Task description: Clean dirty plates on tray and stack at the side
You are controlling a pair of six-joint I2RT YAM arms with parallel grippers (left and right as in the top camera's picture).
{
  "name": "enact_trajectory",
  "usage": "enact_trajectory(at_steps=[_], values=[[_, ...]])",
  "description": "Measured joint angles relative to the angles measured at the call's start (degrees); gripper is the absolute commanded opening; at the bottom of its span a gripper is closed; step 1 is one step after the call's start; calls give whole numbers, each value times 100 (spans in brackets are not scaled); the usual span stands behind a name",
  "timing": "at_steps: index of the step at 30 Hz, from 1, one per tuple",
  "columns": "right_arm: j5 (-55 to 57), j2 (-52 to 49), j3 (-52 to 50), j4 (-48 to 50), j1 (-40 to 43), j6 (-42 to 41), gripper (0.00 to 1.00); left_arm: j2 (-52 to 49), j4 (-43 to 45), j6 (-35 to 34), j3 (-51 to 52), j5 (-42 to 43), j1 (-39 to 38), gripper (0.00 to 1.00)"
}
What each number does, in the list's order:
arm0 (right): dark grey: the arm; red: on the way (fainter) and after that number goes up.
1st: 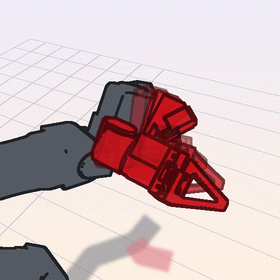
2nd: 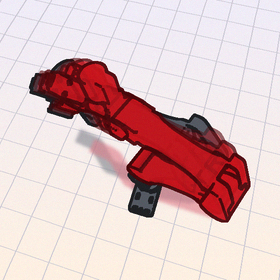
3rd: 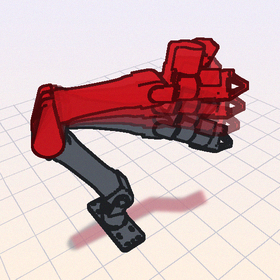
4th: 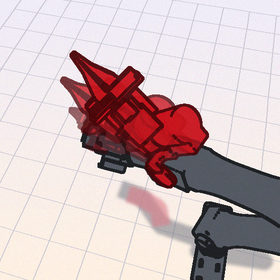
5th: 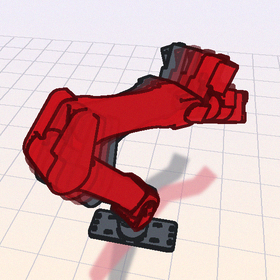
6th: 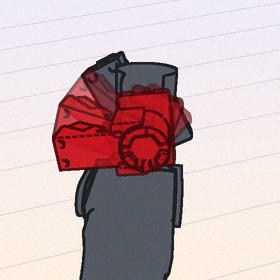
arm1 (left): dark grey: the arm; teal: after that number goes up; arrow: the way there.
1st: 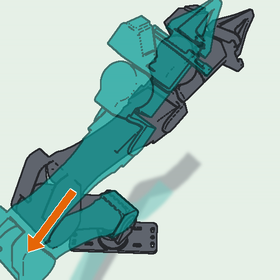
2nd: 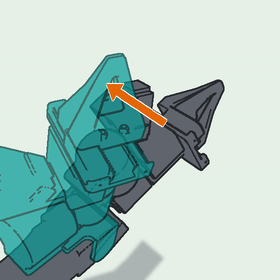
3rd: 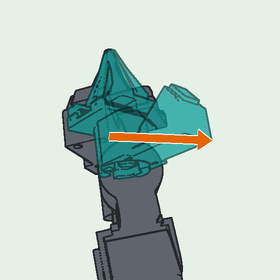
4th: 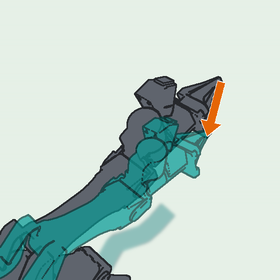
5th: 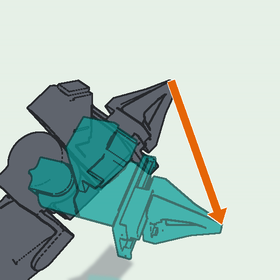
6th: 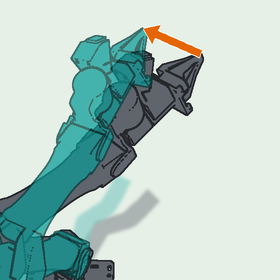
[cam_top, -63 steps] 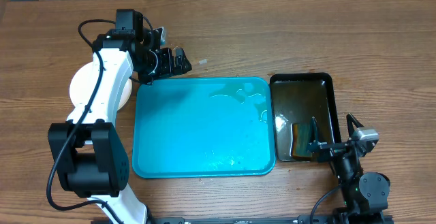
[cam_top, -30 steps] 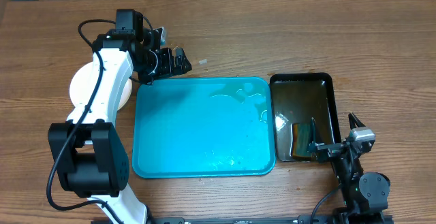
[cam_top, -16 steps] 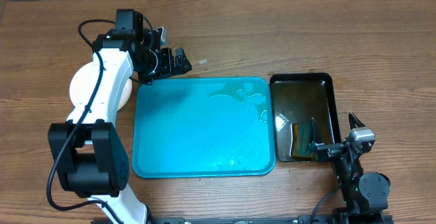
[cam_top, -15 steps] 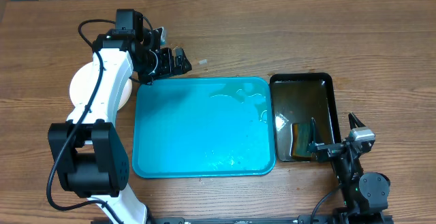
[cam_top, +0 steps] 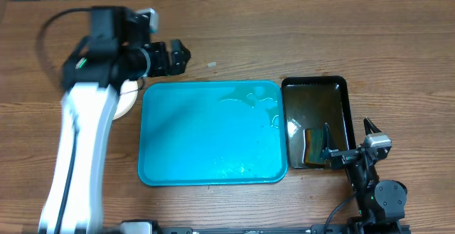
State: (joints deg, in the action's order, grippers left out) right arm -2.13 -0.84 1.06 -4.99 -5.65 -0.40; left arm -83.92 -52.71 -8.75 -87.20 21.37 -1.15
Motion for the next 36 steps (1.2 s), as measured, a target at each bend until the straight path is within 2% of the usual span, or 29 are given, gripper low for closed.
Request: enact_trajectory(at_steps=[4, 12, 15, 21, 25, 31, 36], values=[[0, 0, 0, 0, 0, 0, 100, 1294, 2, 0, -9, -20, 0, 100], [0, 0, 0, 0, 0, 2, 100, 2704, -389, 33, 157, -103, 0, 100], [2, 0, 0, -4, 0, 2, 100, 3213, -522, 44, 616, -256, 0, 100], [-2, 0, 0, -7, 0, 4, 100, 4430, -350, 59, 2387, -516, 0, 100], [0, 0, 0, -4, 0, 2, 100, 5163, 678, 81, 3641, -627, 0, 100], [-2, 0, 0, -9, 0, 2, 100, 6579, 3386, -37, 5392, -710, 0, 100], [0, 0, 0, -9, -2, 0, 100, 7519, 5421, -284, 6356, -911, 0, 100]])
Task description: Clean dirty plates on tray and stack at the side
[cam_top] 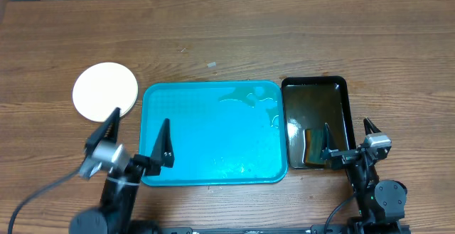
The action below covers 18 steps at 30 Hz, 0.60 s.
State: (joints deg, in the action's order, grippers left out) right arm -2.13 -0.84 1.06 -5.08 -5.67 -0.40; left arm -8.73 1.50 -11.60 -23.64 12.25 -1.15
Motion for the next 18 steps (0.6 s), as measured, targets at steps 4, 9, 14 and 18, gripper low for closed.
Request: enact_trajectory(at_steps=[4, 9, 14, 18], values=[[0, 0, 0, 2, 2, 2, 100, 444, 1128, -474, 710, -411, 0, 100], [0, 0, 0, 0, 2, 2, 100, 717, 1338, -1123, 1335, -938, 0, 100], [0, 0, 0, -2, 2, 4, 100, 767, 1346, -1644, 1786, -1305, 0, 100], [-2, 0, 0, -2, 2, 4, 100, 772, 1318, -1810, 2076, -1469, 0, 100]])
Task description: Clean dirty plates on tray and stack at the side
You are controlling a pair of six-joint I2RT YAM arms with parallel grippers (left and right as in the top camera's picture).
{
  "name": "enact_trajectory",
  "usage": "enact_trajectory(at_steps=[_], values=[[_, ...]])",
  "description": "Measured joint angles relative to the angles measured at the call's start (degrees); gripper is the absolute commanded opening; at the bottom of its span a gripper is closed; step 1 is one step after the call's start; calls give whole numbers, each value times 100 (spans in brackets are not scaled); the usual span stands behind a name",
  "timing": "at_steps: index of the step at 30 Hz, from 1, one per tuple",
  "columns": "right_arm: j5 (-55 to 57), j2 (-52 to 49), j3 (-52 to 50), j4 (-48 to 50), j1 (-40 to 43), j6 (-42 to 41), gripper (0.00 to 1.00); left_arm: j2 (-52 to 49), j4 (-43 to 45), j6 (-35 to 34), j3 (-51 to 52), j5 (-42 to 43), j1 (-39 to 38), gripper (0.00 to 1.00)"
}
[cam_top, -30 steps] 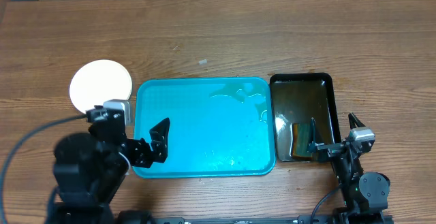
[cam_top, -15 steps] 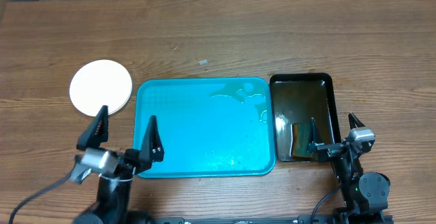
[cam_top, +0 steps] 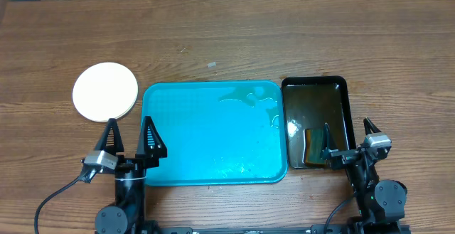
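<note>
A stack of white plates (cam_top: 105, 92) lies on the wooden table left of the blue tray (cam_top: 212, 133). The tray holds no plates, only wet patches near its far right corner. A black tray (cam_top: 315, 121) of dark water with a sponge (cam_top: 314, 146) in it stands to the right. My left gripper (cam_top: 129, 136) is open at the blue tray's near left corner, fingers pointing away and holding nothing. My right gripper (cam_top: 348, 136) is open at the black tray's near right corner, also holding nothing.
A cardboard box edge runs along the table's far side. The wooden table (cam_top: 284, 42) extends behind both trays.
My left arm has drawn back slightly toward the near edge and straightened; its fingers stand narrower apart and upright. The right arm and the plates have not moved.
My left arm was stretched out over the plate stack at the far left, partly covering it. Then it had pulled back to the near left corner of the blue tray, leaving the white stack uncovered. Now it rests there, open. The right arm stayed still throughout.
</note>
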State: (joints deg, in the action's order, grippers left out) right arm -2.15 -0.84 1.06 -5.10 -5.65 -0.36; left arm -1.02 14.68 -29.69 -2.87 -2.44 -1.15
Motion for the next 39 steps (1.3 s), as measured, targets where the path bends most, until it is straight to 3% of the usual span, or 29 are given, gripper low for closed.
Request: enact_trajectory(at_steps=[10, 17, 23, 39], values=[[2, 0, 0, 0, 0, -2, 100, 11, -1231, 199, 236, -136, 0, 100], [2, 0, 0, 0, 0, 0, 100, 11, -1893, 1692, 236, 37, 0, 100], [0, 0, 0, 0, -2, 0, 100, 11, -1904, 2686, 236, 330, 0, 100], [0, 0, 0, 2, 0, 0, 100, 11, -1902, 3012, 236, 376, 0, 100]])
